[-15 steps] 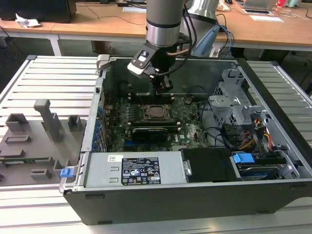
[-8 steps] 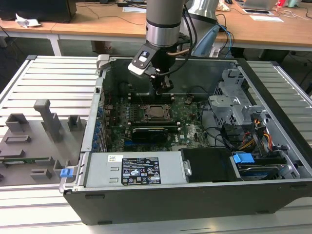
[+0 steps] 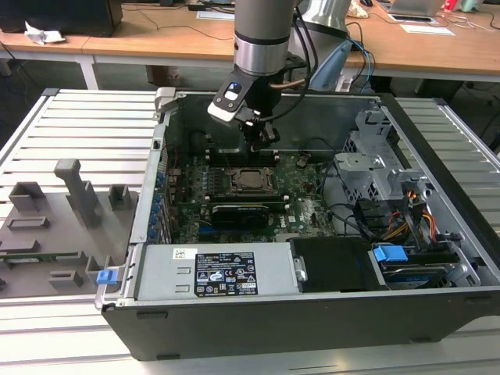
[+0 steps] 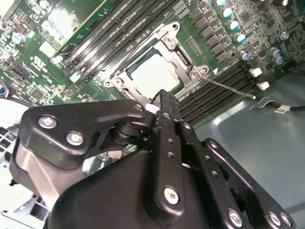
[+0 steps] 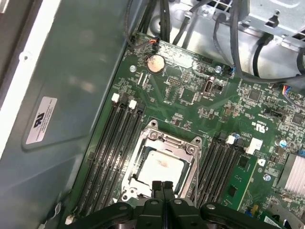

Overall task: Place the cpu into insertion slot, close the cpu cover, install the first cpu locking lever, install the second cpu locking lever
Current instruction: 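Install the first cpu locking lever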

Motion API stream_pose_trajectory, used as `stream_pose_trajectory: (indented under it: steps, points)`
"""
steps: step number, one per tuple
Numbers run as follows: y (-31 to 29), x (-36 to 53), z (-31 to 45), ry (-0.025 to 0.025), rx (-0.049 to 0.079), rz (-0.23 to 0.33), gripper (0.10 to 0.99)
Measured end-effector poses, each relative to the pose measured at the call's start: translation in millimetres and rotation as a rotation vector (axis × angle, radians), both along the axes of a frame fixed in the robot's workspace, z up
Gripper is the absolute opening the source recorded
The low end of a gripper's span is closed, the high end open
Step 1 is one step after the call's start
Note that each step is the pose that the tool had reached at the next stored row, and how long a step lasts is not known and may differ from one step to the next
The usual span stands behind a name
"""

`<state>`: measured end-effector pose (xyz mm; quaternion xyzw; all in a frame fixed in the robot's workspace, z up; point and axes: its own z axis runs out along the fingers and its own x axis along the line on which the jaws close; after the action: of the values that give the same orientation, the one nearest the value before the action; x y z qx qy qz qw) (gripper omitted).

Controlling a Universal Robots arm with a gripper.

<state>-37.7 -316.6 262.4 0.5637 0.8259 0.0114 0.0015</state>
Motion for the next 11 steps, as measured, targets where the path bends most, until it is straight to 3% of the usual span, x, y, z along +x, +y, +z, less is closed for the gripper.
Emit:
stream_pose_trajectory:
  steps: [11]
  points:
    - [0.0, 0.0, 0.0, 0.0, 0.0, 0.105, 0.106]
